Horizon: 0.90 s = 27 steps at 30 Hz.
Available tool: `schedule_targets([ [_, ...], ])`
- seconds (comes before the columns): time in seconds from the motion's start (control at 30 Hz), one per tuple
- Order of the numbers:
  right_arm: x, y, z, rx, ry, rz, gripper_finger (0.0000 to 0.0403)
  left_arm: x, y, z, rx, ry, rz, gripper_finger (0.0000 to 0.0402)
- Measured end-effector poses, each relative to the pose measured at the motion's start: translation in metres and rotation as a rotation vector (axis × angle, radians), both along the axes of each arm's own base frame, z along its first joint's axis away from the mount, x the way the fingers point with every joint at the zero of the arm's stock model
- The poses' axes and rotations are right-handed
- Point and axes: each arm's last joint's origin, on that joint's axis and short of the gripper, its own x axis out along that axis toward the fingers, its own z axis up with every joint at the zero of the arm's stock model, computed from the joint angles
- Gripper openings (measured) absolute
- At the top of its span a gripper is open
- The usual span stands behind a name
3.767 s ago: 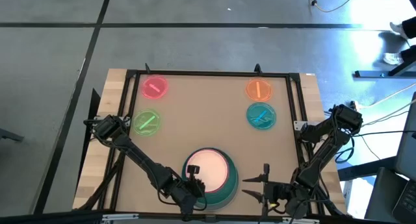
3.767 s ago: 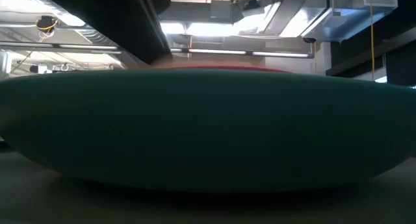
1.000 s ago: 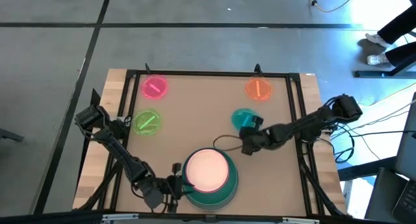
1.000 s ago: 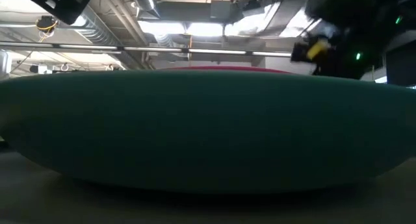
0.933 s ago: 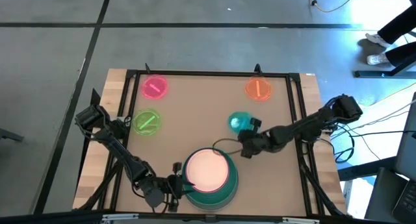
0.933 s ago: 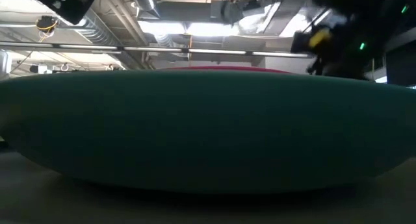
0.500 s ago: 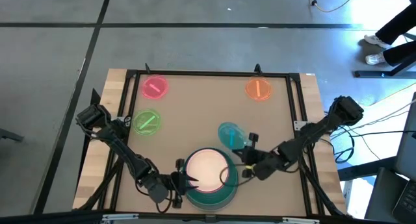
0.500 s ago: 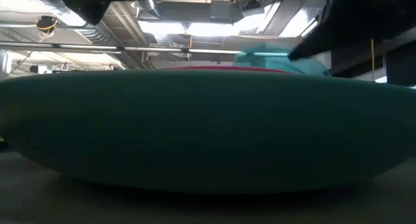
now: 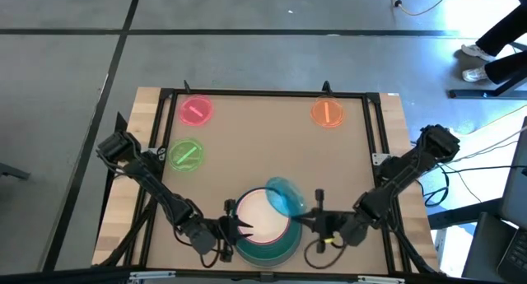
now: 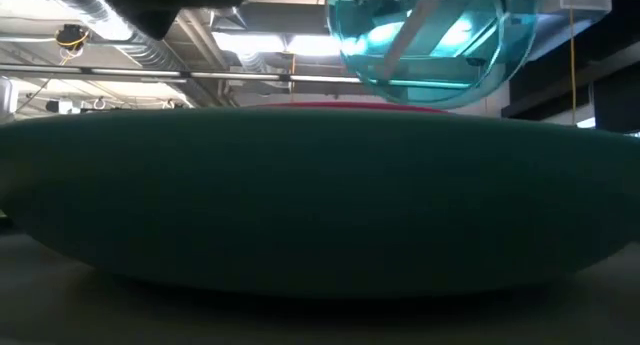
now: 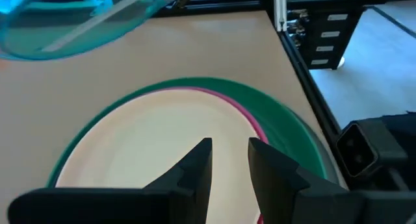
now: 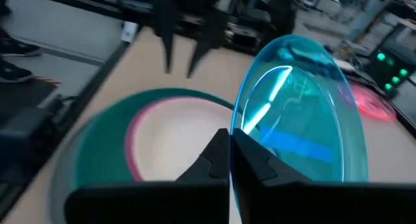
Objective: Stack plastic plates
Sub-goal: Stack the transparent blue plate on top of the white plate
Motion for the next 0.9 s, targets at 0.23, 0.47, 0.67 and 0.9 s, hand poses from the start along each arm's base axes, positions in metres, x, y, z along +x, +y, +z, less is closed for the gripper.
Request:
schedule_targets([
  [0.23,-0.004,0.016,0.015,0.029,-0.024,0.102,0.0001,-0.013,-0.002,0.022,-0.010,-0.020,-0.043,0.0094],
  [0.47,0.009,0.019,0.006,0.072,-0.023,0.184,0.0001,-0.036,-0.004,0.038,-0.015,0.016,-0.074,0.0094],
  [0.67,0.032,0.011,-0.015,0.075,0.016,0.206,0.0001,-0.047,-0.007,0.036,-0.020,0.066,-0.074,0.0094],
  [0.9,0.056,-0.002,-0.037,0.105,0.050,0.229,0.0001,-0.048,-0.005,0.033,-0.019,0.089,-0.059,0.0094],
])
